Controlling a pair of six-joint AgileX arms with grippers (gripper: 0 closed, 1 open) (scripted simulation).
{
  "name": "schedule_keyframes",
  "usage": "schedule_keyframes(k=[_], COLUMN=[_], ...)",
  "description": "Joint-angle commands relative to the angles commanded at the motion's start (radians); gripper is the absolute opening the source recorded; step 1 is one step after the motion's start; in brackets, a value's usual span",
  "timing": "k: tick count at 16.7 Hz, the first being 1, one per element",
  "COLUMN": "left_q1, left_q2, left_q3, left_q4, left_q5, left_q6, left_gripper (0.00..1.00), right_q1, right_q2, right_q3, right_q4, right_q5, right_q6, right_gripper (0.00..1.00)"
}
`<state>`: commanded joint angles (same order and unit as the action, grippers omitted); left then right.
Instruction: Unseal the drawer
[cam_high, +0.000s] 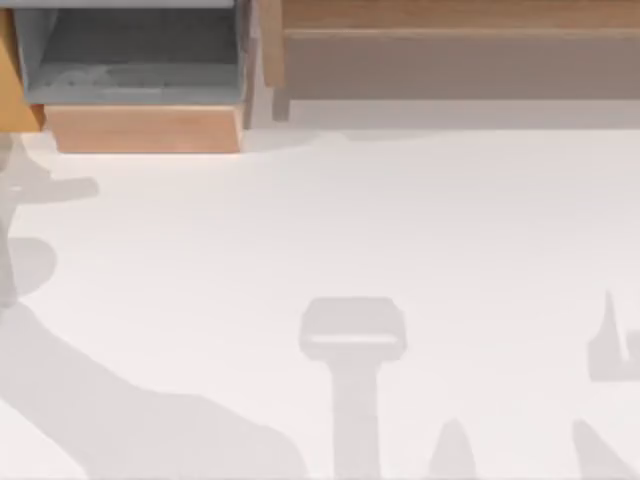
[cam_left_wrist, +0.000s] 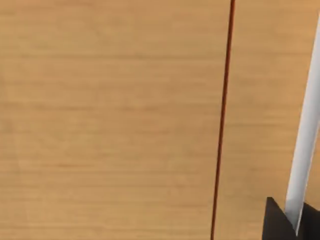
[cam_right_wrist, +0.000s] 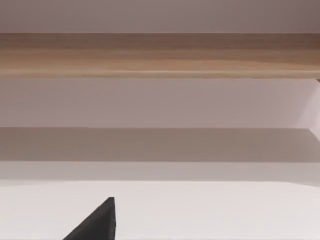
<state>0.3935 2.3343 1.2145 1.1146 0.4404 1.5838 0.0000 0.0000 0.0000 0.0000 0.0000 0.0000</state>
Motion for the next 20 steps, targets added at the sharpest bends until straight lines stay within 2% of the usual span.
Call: schedule_keyframes(k=[4, 12, 20], left_q1=[0.011, 0.069, 0.098], left_q2=[-0.002, -0.112, -0.154], left_q3=[-0.018, -0.270, -0.332], left_q4=[0.003, 0.133, 0.180], left_q5=[0.008, 0.064, 0.097], left_q6=[-0.005, -0.001, 0.002], left_gripper=[0.00, 0.00, 0.00], right_q1=[0.000, 0.000, 0.000], right_q2=[0.000, 0.000, 0.000], right_q3=[0.000, 0.000, 0.000], right_q4=[0.000, 0.000, 0.000], right_q5=[0.000, 0.000, 0.000], right_q6=[0.000, 0.000, 0.000], right_gripper=[1.00, 1.00, 1.00])
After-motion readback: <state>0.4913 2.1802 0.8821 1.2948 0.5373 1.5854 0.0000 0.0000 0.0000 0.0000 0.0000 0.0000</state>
